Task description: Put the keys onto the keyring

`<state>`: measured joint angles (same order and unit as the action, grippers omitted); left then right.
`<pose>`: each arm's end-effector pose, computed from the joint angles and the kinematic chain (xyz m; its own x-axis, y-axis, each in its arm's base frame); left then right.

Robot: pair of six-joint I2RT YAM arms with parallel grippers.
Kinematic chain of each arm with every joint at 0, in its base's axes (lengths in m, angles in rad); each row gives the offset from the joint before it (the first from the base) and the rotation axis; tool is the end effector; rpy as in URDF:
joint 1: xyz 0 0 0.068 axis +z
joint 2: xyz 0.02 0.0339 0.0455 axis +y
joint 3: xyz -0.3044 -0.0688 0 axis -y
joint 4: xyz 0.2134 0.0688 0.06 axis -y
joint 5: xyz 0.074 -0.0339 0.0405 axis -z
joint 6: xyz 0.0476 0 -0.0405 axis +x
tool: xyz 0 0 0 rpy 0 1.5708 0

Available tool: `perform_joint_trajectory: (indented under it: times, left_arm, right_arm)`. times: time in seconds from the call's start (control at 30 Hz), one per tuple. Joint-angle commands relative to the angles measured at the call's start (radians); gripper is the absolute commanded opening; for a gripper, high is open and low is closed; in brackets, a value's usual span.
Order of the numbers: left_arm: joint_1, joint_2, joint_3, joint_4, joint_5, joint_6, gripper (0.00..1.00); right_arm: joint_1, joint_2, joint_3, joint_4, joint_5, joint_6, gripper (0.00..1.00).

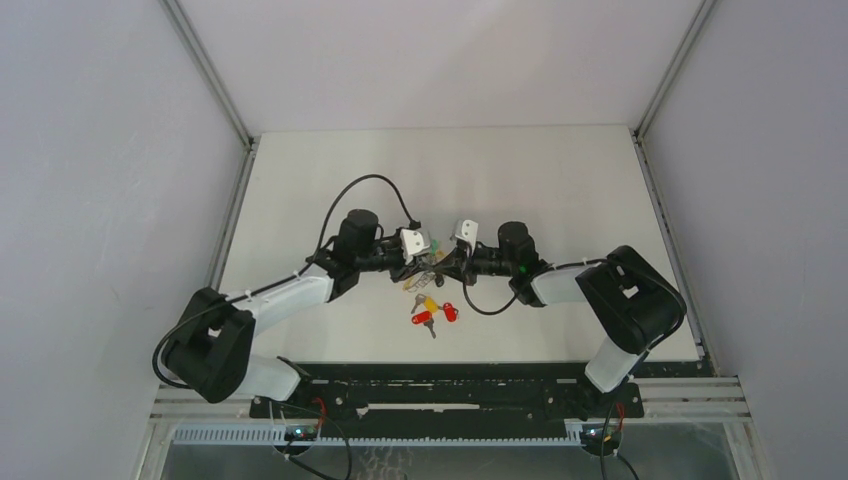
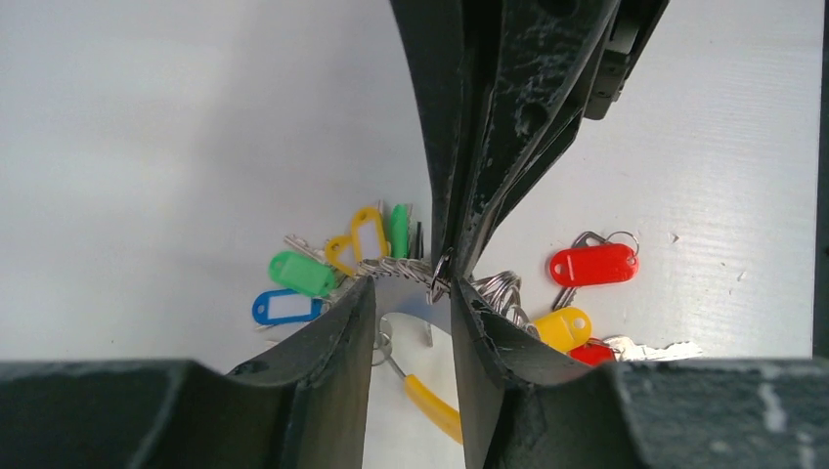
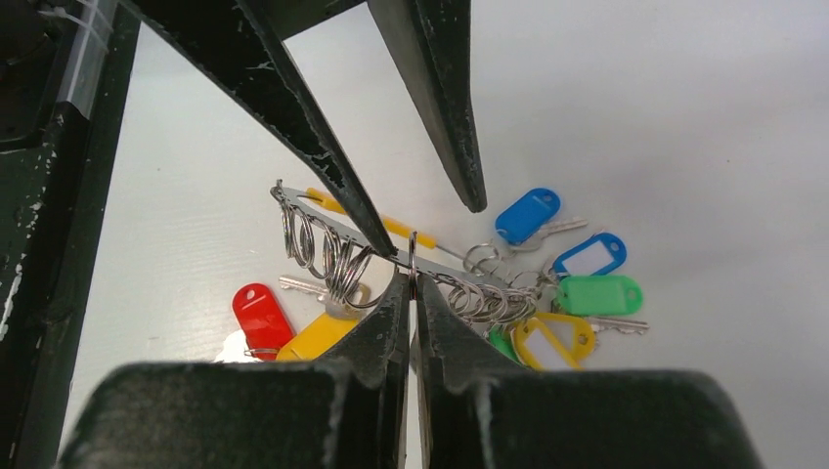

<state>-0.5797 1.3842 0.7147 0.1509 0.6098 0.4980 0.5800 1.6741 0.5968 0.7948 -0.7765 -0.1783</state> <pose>0.2078 -0.1687 0.2712 0.0490 0.4360 -0.8986 0.9582 0.2335 0.1655 0.2402 0.1972 0.2267 -0.0603 -0.1908 -0.9798 -0.9801 0.1972 0.0219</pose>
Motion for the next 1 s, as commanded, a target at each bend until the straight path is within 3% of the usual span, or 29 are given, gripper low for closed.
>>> perform_joint_trajectory:
  times: [0.0,0.2,0.97]
  left_arm:
    - [0.027,-0.034,-0.038,0.122,0.055,-0.044,0.39]
    - [0.103,-0.036,-0.115,0.313,0.15,-0.156,0.4]
    - [0.135,0.064,-0.126,0.341,0.225,-0.151,0.37]
  right_arm:
    - [-0.016,0.008,0.019,0.123,-0.04,0.065,0.0]
    - [-0.022,0.027,0.016,0.152,-0.058,0.077,0.0]
    - [-0.022,0.053,0.012,0.195,-0.062,0.093,0.0]
